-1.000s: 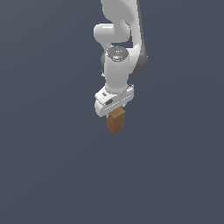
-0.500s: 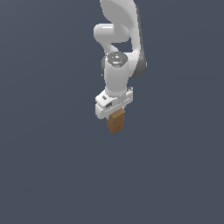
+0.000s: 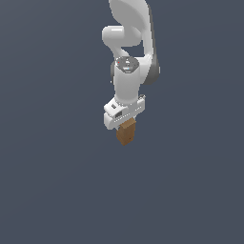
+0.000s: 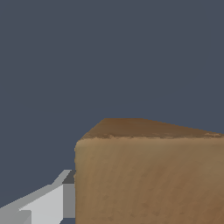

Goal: Pick up the object and move it to a goal position.

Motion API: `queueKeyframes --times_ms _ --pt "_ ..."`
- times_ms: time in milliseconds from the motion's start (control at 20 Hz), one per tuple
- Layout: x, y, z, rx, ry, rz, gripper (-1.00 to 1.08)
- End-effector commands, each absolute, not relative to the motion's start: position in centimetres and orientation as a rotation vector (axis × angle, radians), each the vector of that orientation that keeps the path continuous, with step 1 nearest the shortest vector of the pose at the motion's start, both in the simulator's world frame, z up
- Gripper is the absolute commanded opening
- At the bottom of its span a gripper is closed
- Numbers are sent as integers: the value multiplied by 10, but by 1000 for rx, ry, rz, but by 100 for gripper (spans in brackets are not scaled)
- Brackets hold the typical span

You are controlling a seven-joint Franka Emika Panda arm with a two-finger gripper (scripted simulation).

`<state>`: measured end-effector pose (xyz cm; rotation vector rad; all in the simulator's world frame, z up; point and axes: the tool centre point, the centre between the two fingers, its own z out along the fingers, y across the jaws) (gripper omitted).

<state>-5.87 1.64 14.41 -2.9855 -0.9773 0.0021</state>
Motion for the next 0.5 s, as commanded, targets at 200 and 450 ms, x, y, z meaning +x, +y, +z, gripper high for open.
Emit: queueKeyframes --times_ms 200,450 --pt "-60 15 163 -2987 -977 -1 -100" --pt "-63 13 193 -2987 -977 -1 -100"
